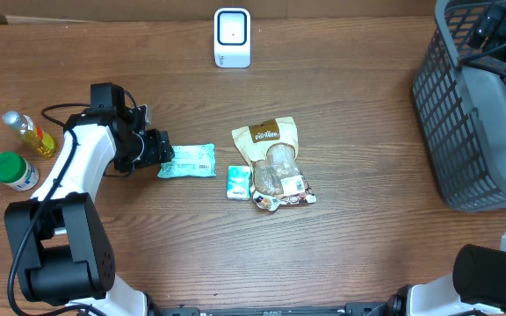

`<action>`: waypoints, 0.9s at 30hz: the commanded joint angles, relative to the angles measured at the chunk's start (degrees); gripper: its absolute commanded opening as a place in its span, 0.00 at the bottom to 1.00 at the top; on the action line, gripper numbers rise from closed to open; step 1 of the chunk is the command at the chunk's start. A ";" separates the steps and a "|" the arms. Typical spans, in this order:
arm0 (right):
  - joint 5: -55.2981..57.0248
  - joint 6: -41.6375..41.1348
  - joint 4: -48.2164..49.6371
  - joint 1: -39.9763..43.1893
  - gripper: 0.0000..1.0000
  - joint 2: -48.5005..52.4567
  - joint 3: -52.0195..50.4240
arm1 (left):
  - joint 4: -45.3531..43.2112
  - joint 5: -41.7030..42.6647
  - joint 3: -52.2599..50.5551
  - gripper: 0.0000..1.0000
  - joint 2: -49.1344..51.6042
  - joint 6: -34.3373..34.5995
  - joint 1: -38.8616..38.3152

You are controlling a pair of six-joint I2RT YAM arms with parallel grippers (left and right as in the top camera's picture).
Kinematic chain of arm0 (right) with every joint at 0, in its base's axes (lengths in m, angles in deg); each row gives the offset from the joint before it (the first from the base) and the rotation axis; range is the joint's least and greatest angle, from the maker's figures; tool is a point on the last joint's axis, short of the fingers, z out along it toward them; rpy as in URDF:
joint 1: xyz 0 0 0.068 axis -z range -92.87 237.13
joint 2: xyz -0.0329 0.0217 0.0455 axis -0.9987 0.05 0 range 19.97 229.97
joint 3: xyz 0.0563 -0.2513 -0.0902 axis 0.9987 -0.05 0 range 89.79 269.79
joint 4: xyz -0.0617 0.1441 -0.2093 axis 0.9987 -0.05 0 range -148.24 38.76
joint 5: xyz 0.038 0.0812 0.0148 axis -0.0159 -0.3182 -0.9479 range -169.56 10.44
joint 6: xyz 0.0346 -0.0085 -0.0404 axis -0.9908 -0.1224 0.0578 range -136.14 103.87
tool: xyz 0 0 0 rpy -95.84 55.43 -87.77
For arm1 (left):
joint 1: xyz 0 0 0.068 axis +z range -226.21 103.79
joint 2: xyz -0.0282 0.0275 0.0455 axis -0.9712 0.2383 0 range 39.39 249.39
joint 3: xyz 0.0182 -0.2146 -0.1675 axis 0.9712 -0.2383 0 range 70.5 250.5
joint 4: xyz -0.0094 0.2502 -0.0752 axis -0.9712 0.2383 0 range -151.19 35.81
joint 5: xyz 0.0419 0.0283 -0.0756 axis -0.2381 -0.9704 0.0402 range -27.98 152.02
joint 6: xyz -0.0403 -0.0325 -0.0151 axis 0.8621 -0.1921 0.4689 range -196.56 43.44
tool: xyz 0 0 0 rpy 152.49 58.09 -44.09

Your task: Scan the item barcode

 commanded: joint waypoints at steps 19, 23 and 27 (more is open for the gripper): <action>0.59 -0.24 0.22 0.04 1.00 -0.55 1.03 | -3.15 2.12 -0.26 0.56 8.52 -5.64 -2.45; 0.59 -0.24 0.24 0.04 1.00 -0.55 1.03 | -3.34 1.99 -0.26 0.55 10.71 -5.68 -2.91; 0.59 -0.24 0.22 0.04 1.00 -0.55 1.03 | -3.69 1.84 -0.26 0.45 13.03 -5.66 -2.95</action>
